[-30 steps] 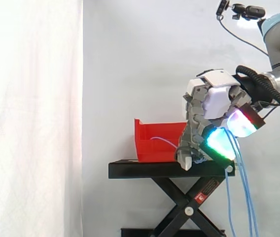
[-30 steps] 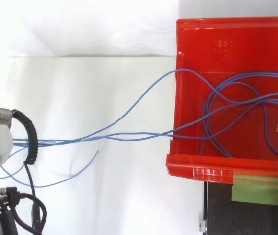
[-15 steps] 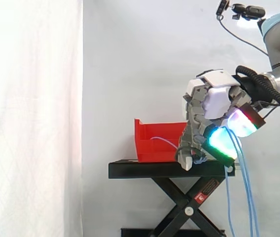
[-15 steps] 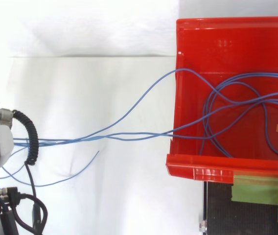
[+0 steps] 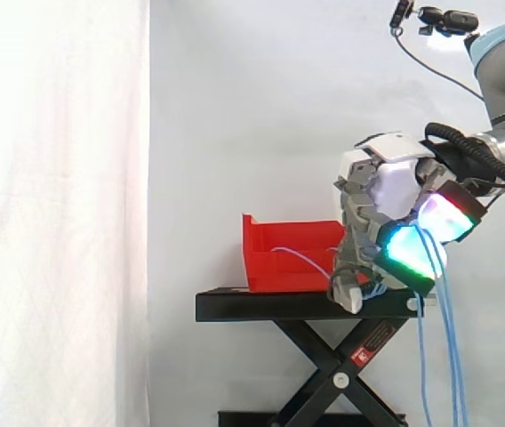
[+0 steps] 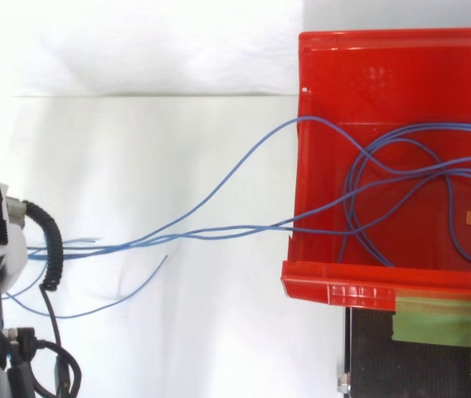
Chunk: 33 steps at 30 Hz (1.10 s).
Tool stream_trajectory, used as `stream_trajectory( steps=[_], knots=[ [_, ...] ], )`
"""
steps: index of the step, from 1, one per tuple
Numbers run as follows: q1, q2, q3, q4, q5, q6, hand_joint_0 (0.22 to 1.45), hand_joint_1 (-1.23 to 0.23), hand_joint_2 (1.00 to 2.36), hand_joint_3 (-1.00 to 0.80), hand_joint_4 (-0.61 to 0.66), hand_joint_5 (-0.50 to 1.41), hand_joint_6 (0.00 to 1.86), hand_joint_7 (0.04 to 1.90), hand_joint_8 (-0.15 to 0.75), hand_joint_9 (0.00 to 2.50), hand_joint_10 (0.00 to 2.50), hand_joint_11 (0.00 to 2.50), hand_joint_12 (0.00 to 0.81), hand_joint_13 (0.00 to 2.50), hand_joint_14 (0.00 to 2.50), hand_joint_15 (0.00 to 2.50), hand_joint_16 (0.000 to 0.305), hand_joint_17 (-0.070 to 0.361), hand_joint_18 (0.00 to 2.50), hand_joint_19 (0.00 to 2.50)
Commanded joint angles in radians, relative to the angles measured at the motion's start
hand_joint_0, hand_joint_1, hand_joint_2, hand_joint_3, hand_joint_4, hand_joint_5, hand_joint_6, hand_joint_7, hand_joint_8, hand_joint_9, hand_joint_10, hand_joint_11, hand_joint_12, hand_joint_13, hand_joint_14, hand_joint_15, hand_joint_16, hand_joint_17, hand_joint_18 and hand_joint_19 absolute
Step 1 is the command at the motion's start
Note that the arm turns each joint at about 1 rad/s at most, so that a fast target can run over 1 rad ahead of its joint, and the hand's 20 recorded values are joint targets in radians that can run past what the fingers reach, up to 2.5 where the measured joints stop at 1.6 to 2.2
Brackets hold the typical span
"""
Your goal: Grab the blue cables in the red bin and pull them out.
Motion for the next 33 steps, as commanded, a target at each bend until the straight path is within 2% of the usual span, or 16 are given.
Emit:
stream_trajectory(
  steps=[1,4,5,9,12,23,33],
  knots=[
    [0.001,-0.001,0.0,-0.023,0.002,0.015,0.89,-0.75,1.0,-1.0,-0.11,0.66,1.03,0.51,0.205,1.08,0.03,0.85,0.308,0.82,0.02,0.44,0.042,0.094,0.64,0.45],
    [-0.001,0.001,0.0,-0.042,0.005,0.029,0.89,-0.75,1.0,-1.0,-0.11,0.67,1.03,0.51,0.205,1.09,0.03,0.89,0.308,0.84,0.02,0.46,0.042,0.094,0.65,0.46],
    [-0.001,-0.001,0.0,-0.072,0.005,0.08,0.89,-0.75,1.0,-1.0,-0.11,0.67,1.03,0.51,0.205,1.09,0.03,0.88,0.313,0.85,0.02,0.47,0.042,0.094,0.65,0.46],
    [-0.001,-0.001,0.0,-0.097,0.006,0.152,0.9,-0.75,1.0,-1.0,-0.11,0.67,1.04,0.51,0.208,1.13,0.03,0.96,0.314,0.91,0.02,0.54,0.042,0.096,0.68,0.46],
    [-0.001,0.001,-0.002,-0.103,0.006,0.18,0.9,-0.75,1.0,-1.0,-0.11,0.66,1.03,0.51,0.21,1.16,0.03,1.0,0.317,1.02,0.03,0.71,0.043,0.096,0.72,0.51],
    [-0.001,0.001,-0.002,-0.105,0.006,0.184,0.91,-0.75,1.0,-1.0,-0.11,0.66,1.03,0.53,0.216,1.15,0.03,1.01,0.288,1.31,0.03,1.29,0.043,0.098,0.8,0.61],
    [-0.001,-0.001,0.0,-0.105,0.003,0.184,0.91,-0.75,1.0,-1.0,-0.11,0.66,1.02,0.53,0.216,1.15,0.03,1.01,0.268,1.37,0.02,1.49,0.044,0.098,0.82,0.65]
  ],
)
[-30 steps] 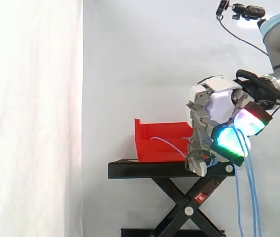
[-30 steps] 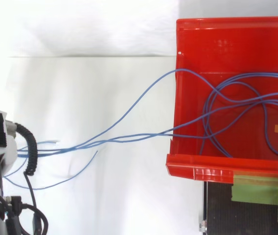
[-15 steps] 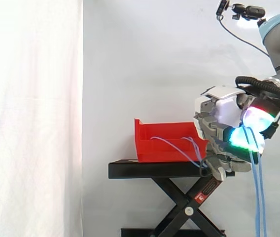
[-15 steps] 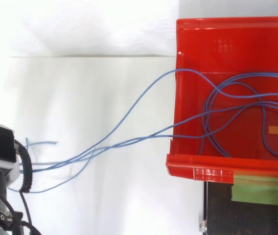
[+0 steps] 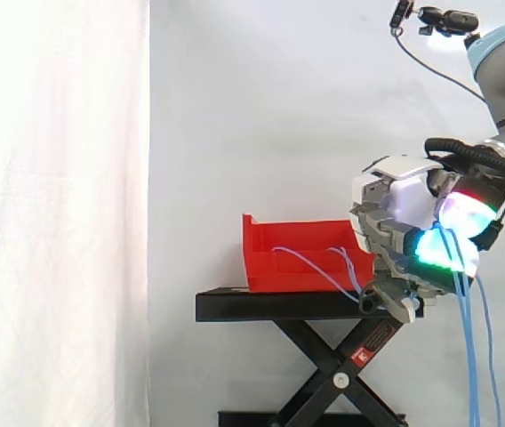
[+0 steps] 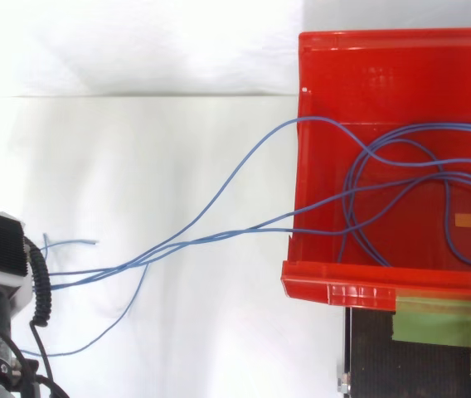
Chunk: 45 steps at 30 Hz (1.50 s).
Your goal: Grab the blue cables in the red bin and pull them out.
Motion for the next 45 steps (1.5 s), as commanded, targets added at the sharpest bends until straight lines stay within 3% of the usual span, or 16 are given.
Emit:
stream_trajectory(
  steps=[1,5,12,23,30,36,39,45],
  knots=[
    [0.0,-0.001,0.0,0.0,-0.002,0.0,0.91,-0.75,1.0,-1.0,-0.11,0.66,1.02,0.52,0.214,1.15,0.03,1.01,0.271,1.4,0.02,1.54,0.043,0.098,0.82,0.67],
    [0.0,-0.001,0.0,0.0,-0.002,0.002,0.91,-0.75,1.0,-1.0,-0.11,0.67,1.01,0.52,0.207,1.18,0.03,1.08,0.261,1.47,0.01,1.7,0.044,0.099,0.88,0.73],
    [0.0,-0.001,0.0,0.0,-0.002,0.002,0.91,-0.75,1.0,-1.0,-0.12,0.67,1.0,0.54,0.19,1.22,0.03,1.26,0.267,1.47,0.01,1.71,0.044,0.099,0.88,0.73],
    [0.0,0.001,0.0,-0.011,-0.002,0.002,0.87,-0.73,1.0,-1.0,-0.12,0.66,0.99,0.54,0.195,1.19,0.03,1.2,0.266,1.44,0.01,1.68,0.044,0.1,0.87,0.74],
    [0.0,-0.001,0.001,-0.081,-0.004,0.002,0.83,-0.72,1.0,-1.0,-0.11,0.65,0.93,0.53,0.195,1.17,0.03,1.18,0.27,1.4,0.01,1.63,0.046,0.103,0.86,0.74],
    [-0.002,0.001,0.003,-0.084,-0.005,0.002,0.81,-0.72,1.0,-1.0,-0.11,0.65,0.92,0.53,0.194,1.16,0.03,1.17,0.282,1.4,0.01,1.62,0.046,0.104,0.86,0.74],
    [0.0,0.001,0.009,-0.084,-0.005,0.003,0.8,-0.74,1.0,-1.0,-0.11,0.65,0.92,0.53,0.193,1.16,0.03,1.16,0.282,1.4,0.01,1.62,0.047,0.105,0.86,0.74],
    [0.003,0.001,0.064,-0.087,-0.004,0.0,0.78,-0.76,1.0,-1.0,-0.11,0.64,0.94,0.52,0.196,1.16,0.03,1.14,0.289,1.39,0.01,1.61,0.048,0.108,0.86,0.75]
  ],
)
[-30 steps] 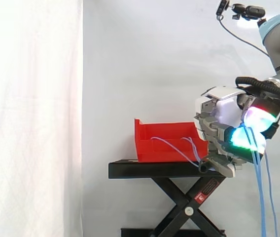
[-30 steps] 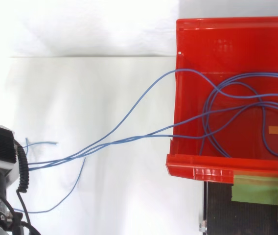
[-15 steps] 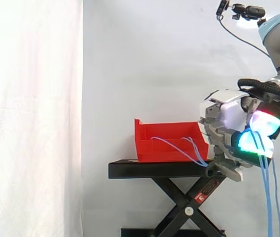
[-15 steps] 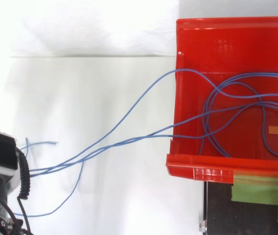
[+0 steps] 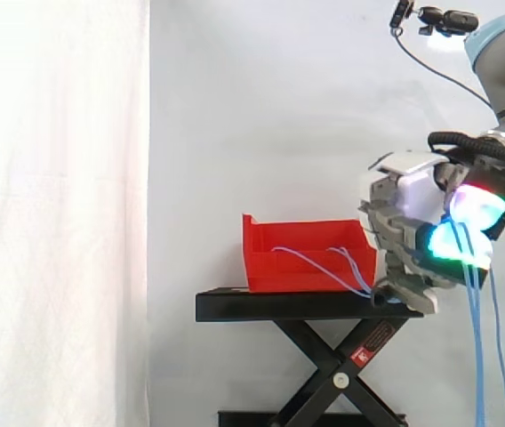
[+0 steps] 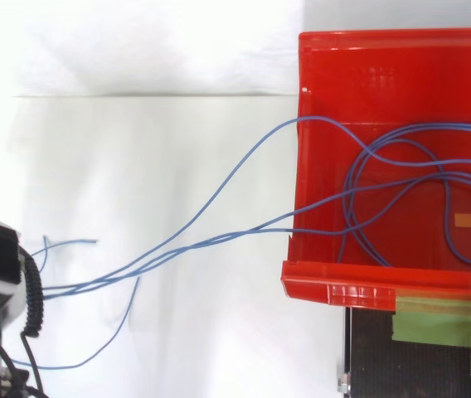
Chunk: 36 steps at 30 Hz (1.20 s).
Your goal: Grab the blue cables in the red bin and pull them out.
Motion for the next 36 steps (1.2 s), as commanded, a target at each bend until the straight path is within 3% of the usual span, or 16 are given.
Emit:
stream_trajectory(
  steps=[1,7,12,22,24,28,30,36],
  knots=[
    [0.002,0.0,0.039,-0.002,0.0,-0.004,0.77,-0.76,1.0,-1.0,-0.11,0.64,0.94,0.51,0.203,1.16,0.03,1.15,0.29,1.39,0.01,1.61,0.048,0.108,0.86,0.75],
    [0.004,0.0,0.059,0.007,-0.001,-0.024,0.74,-0.77,1.0,-1.0,-0.1,0.63,0.94,0.5,0.206,1.14,0.03,1.16,0.29,1.39,0.01,1.59,0.05,0.112,0.86,0.74],
    [0.004,0.0,0.057,0.062,-0.001,-0.027,0.72,-0.76,1.0,-1.0,-0.08,0.62,0.91,0.49,0.209,1.13,0.03,1.15,0.307,1.38,0.01,1.57,0.051,0.115,0.86,0.74],
    [-0.002,-0.002,0.049,0.087,0.007,0.017,0.71,-0.77,1.0,-1.0,-0.09,0.61,0.9,0.48,0.217,1.13,0.02,1.14,0.318,1.37,0.01,1.55,0.052,0.117,0.86,0.73],
    [-0.005,-0.002,0.031,0.128,0.028,0.047,0.71,-0.78,1.0,-1.0,-0.08,0.62,0.89,0.48,0.218,1.12,0.03,1.14,0.32,1.37,0.01,1.54,0.052,0.116,0.86,0.73],
    [0.001,-0.002,-0.009,0.245,0.109,0.16,0.71,-0.78,1.0,-1.0,-0.09,0.62,0.89,0.48,0.216,1.12,0.02,1.13,0.315,1.36,0.01,1.54,0.052,0.116,0.86,0.73],
    [0.002,-0.002,-0.021,0.28,0.128,0.194,0.71,-0.78,1.0,-1.0,-0.09,0.62,0.89,0.48,0.219,1.12,0.02,1.13,0.315,1.36,0.01,1.53,0.052,0.116,0.85,0.73],
    [0.014,-0.002,-0.092,0.472,0.197,0.307,0.71,-0.78,1.0,-1.0,-0.08,0.61,0.9,0.49,0.214,1.11,0.02,1.12,0.315,1.35,0.01,1.54,0.052,0.117,0.85,0.74]
  ],
)
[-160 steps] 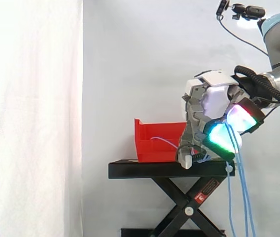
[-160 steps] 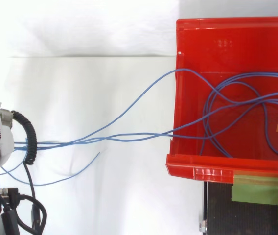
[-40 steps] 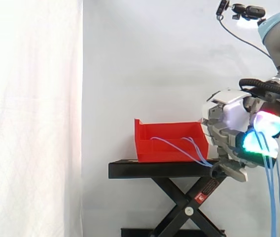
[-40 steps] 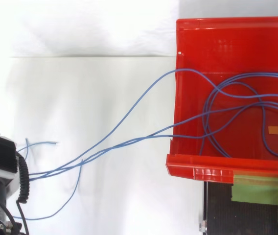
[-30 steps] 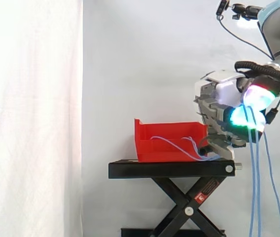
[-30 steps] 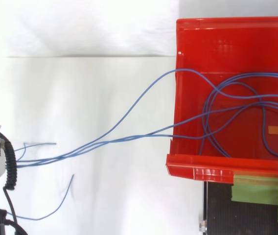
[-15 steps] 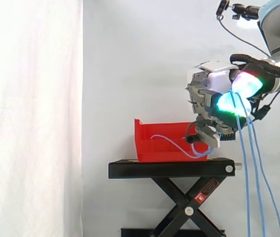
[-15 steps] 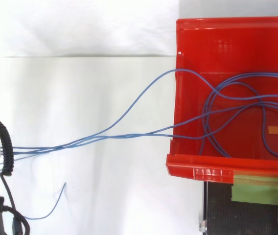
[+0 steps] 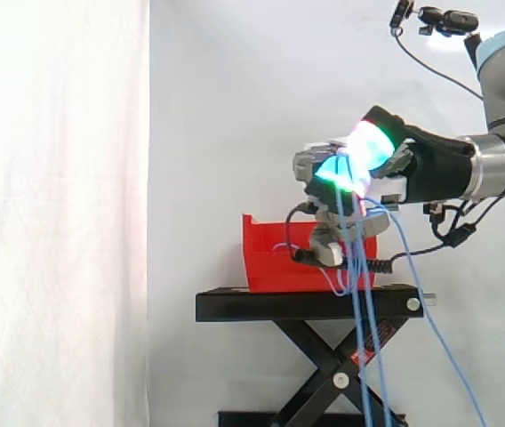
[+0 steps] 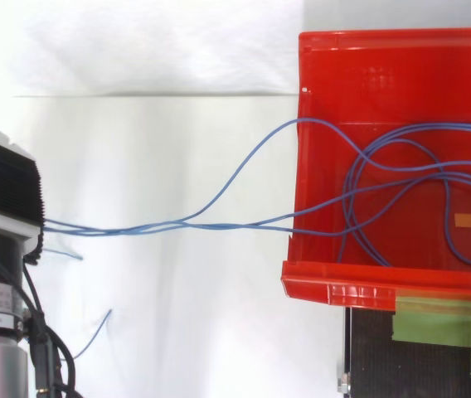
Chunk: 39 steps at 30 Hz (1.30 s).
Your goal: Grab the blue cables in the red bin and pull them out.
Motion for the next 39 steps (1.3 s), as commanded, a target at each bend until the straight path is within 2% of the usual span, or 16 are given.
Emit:
stream_trajectory(
  steps=[1,3,6,19,26,31,39],
  knots=[
    [0.008,0.0,-0.045,0.157,0.052,0.071,0.71,-0.79,1.0,-1.0,-0.08,0.61,0.9,0.48,0.222,1.11,0.02,1.12,0.316,1.35,0.01,1.54,0.052,0.117,0.85,0.73],
    [0.012,0.0,-0.065,0.24,0.066,0.081,0.7,-0.79,1.0,-1.0,-0.07,0.6,0.91,0.49,0.22,1.11,0.02,1.12,0.32,1.35,0.01,1.52,0.052,0.118,0.85,0.73],
    [0.014,0.0,-0.069,0.284,0.068,0.081,0.7,-0.8,1.0,-1.0,-0.07,0.6,0.91,0.48,0.217,1.1,0.02,1.12,0.318,1.35,0.01,1.53,0.052,0.118,0.85,0.73],
    [0.014,0.0,-0.068,0.235,0.057,0.081,0.67,-0.84,1.0,-1.0,-0.03,0.55,0.97,0.44,0.229,1.08,0.02,1.12,0.34,1.33,0.01,1.5,0.055,0.124,0.83,0.73],
    [0.014,0.0,-0.069,0.155,0.055,0.08,0.66,-0.91,1.0,-1.0,-0.01,0.52,1.01,0.41,0.236,1.06,0.02,1.12,0.345,1.32,0.01,1.51,0.056,0.126,0.82,0.73],
    [0.012,0.0,-0.069,0.167,0.055,0.08,0.65,-0.92,1.0,-1.0,0.01,0.5,1.03,0.39,0.244,1.05,0.02,1.11,0.35,1.32,0.01,1.51,0.057,0.129,0.82,0.72],
    [0.011,0.0,-0.069,0.172,0.055,0.08,0.62,-0.91,1.0,-1.0,0.03,0.53,0.88,0.4,0.25,1.05,0.02,1.1,0.369,1.32,0.01,1.48,0.06,0.134,0.83,0.72]
  ],
)
